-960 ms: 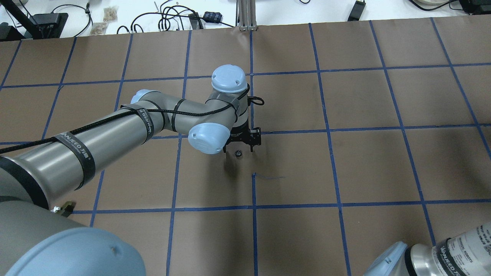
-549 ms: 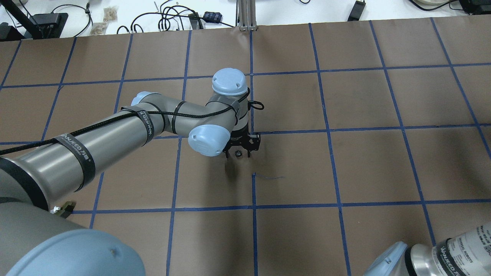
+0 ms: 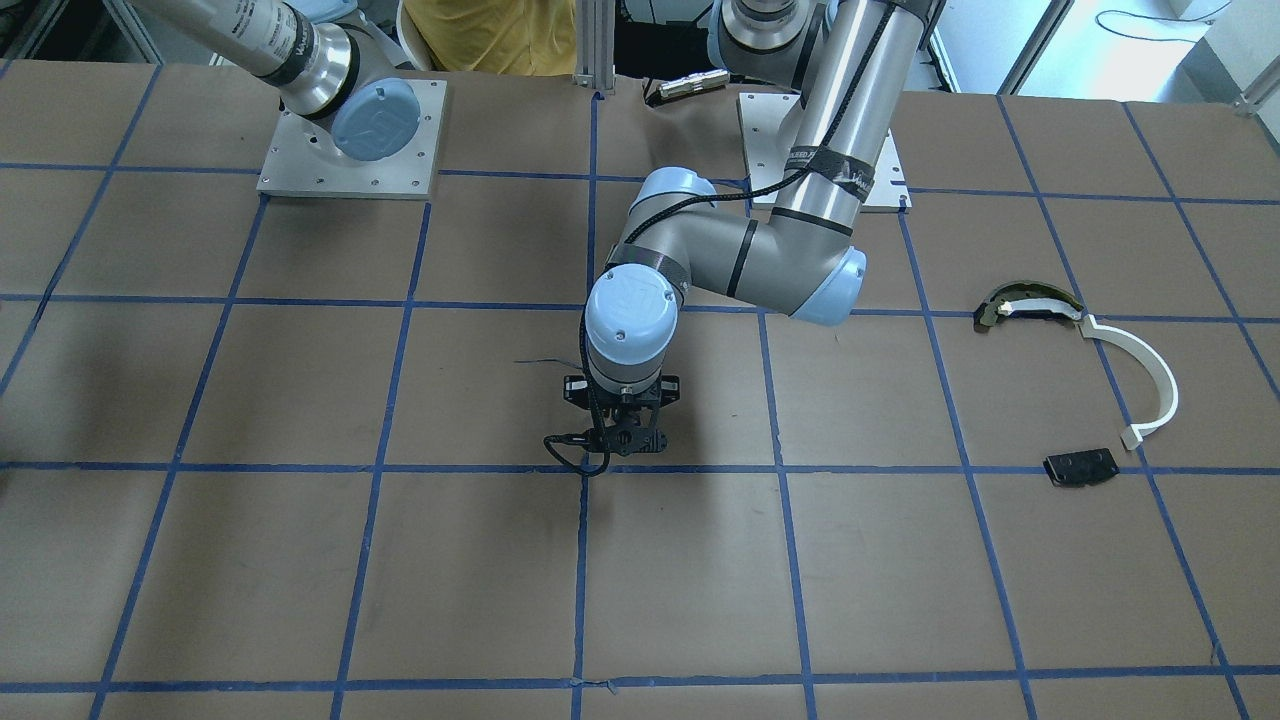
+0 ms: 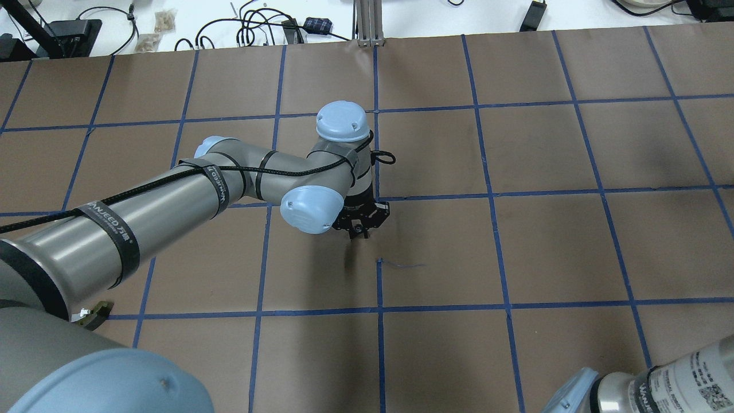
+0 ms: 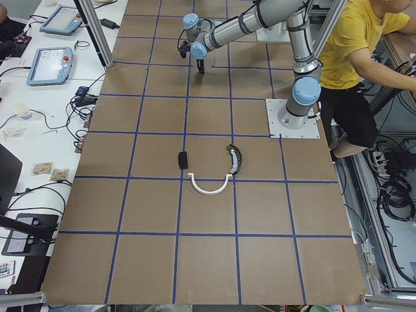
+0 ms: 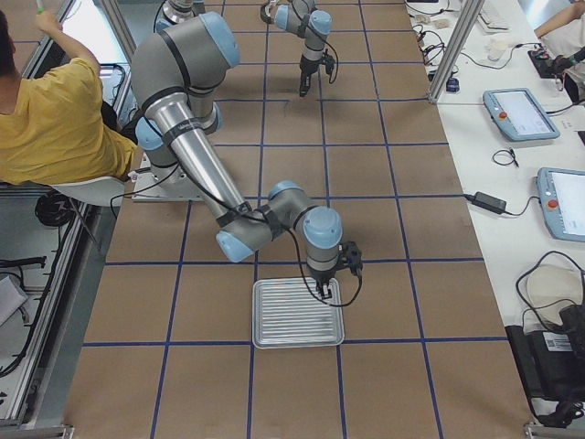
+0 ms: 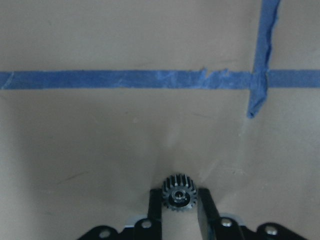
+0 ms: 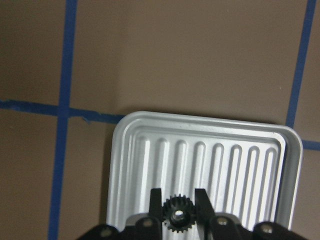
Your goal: Place bearing gear from tray to pile
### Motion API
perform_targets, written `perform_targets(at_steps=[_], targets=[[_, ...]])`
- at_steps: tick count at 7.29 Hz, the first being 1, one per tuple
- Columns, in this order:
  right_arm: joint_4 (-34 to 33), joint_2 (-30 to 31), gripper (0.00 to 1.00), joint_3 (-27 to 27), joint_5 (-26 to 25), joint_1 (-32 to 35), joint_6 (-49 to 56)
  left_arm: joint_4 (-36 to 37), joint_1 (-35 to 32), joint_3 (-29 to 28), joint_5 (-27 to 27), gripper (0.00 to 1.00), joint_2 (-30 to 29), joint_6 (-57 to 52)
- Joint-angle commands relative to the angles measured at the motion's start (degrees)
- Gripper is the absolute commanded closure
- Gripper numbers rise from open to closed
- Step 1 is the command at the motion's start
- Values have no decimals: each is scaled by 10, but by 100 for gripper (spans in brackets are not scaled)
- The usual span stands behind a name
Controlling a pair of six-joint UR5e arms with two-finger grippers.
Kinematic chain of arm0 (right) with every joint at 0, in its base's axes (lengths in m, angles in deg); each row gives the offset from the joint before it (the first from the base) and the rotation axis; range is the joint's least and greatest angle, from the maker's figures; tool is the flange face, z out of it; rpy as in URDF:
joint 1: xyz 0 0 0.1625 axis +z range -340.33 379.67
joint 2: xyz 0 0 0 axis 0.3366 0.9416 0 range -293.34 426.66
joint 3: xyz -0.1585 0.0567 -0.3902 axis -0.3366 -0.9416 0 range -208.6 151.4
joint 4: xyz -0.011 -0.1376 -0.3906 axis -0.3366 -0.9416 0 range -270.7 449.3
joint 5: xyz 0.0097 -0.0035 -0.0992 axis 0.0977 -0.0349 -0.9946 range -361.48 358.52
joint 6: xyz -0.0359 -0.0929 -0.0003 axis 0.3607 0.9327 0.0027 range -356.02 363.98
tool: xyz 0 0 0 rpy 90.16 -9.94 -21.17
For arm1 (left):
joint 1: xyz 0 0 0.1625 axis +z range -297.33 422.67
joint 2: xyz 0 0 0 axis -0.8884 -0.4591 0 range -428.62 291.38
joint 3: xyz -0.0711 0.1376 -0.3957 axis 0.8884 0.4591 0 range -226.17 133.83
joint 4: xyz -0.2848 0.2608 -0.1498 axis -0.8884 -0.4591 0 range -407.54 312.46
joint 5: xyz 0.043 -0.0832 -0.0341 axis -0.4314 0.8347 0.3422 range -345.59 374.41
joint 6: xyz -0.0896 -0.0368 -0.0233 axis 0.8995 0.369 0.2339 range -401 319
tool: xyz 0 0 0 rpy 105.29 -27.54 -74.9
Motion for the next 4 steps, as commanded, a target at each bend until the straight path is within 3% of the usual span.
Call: perform_targets(at_steps=[1, 3, 4], targets=[[41, 75, 100, 48, 0, 143, -153, -39, 19, -20, -7, 100, 22, -3], [30, 135, 100, 164, 2, 276, -336, -111, 105, -73, -20, 100, 54, -28], [13, 146, 100, 190, 13, 359, -434, -154, 169, -93, -23, 100, 69, -94]])
